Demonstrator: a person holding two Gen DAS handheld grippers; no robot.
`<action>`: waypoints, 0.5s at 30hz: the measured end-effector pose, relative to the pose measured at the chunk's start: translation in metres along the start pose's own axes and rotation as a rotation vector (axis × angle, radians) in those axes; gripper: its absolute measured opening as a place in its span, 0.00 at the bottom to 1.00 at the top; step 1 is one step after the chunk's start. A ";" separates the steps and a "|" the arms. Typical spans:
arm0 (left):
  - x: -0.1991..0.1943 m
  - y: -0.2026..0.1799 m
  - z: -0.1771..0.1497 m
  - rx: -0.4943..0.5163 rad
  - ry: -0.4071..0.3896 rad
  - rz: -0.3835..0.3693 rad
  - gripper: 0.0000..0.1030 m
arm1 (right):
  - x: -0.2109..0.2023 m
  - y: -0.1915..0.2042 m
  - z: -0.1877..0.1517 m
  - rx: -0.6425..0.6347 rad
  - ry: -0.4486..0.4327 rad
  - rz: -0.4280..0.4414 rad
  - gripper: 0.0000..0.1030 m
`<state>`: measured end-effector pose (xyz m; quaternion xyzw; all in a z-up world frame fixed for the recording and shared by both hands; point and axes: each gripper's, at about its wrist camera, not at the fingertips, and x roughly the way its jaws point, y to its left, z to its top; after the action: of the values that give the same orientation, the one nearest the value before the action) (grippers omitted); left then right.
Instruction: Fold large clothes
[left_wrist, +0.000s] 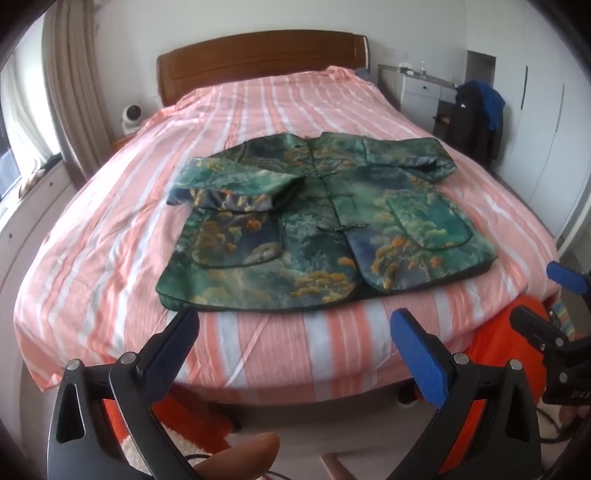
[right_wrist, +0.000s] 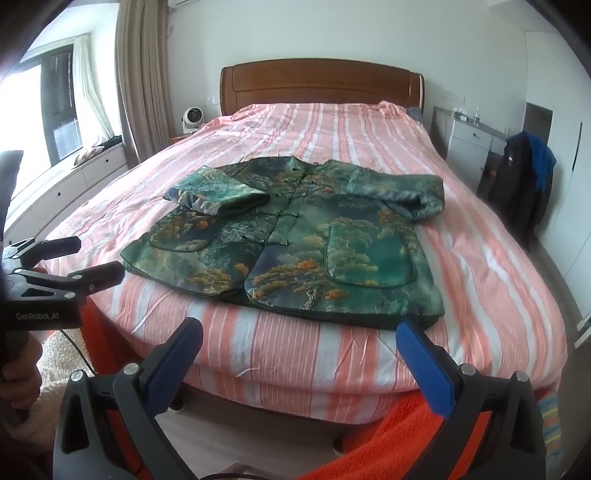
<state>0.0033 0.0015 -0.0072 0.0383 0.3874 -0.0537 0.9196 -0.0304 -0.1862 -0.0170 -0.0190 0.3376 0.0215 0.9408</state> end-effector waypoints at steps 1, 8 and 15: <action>0.000 0.000 0.000 -0.003 -0.002 0.004 1.00 | 0.001 -0.002 0.000 0.008 0.006 0.000 1.00; 0.003 -0.002 0.000 0.010 0.002 0.018 1.00 | 0.002 -0.008 0.000 0.037 -0.003 0.002 1.00; 0.005 -0.005 -0.001 0.023 0.001 0.015 1.00 | 0.002 -0.007 0.000 0.034 -0.003 0.000 1.00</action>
<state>0.0050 -0.0042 -0.0117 0.0518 0.3868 -0.0512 0.9193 -0.0285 -0.1933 -0.0186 -0.0032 0.3365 0.0158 0.9415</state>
